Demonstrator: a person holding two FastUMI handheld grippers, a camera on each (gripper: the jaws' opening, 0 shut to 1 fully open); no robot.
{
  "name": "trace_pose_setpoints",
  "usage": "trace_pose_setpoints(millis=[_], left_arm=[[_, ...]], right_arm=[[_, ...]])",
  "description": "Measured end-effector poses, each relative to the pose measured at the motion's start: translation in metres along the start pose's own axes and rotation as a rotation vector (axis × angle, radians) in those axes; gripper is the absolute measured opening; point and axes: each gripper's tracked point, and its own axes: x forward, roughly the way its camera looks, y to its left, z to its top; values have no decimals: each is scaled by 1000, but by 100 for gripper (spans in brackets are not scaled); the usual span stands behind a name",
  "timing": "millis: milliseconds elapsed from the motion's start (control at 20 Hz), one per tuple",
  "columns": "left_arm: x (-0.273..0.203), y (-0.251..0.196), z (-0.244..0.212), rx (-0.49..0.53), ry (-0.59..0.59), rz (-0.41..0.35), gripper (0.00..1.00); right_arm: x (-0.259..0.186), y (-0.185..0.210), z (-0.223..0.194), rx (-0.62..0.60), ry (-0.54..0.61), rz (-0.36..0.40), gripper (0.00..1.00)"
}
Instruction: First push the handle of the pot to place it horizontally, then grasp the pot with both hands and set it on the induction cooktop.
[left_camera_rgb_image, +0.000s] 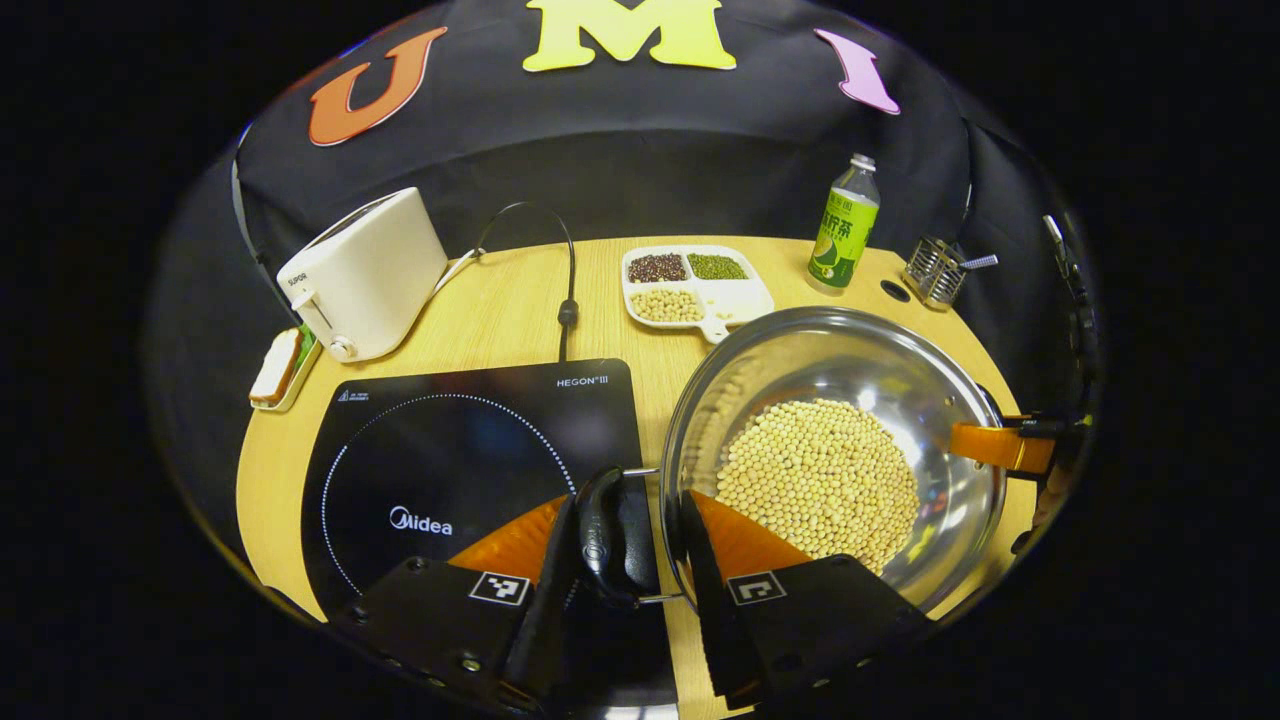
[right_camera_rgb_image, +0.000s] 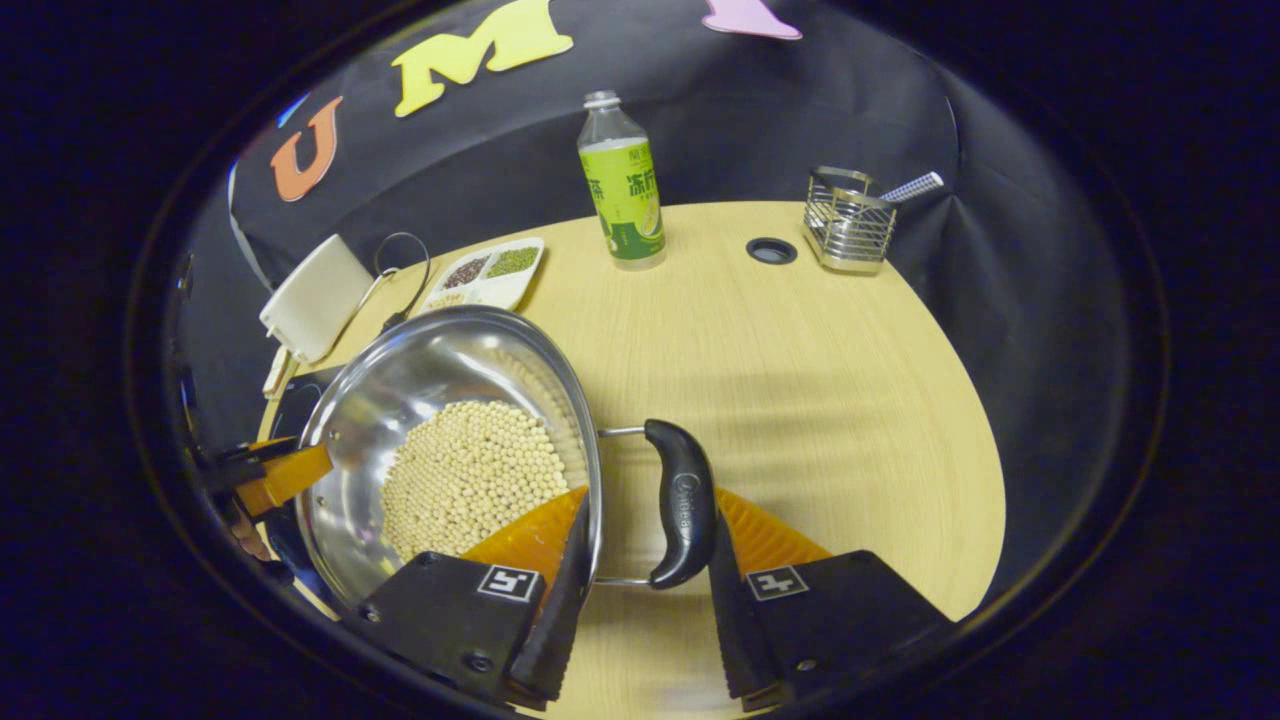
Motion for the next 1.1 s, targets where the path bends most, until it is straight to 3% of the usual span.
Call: trace_pose_setpoints(millis=[250, 550, 800, 1100], left_arm=[[-16, -6, -9, 5, 26, -9, 57], [-53, -8, 2, 31, -36, -14, 57], [-88, 7, 11, 88, -66, 8, 57], [-121, 39, 24, 42, -91, -5, 57]], right_arm=[[-19, -4, -11, -8, 48, -19, 59], [-62, 0, -6, -31, 4, -19, 59], [-96, 21, 6, -97, -36, -23, 59], [-138, 63, 30, -181, -107, -52, 59]])
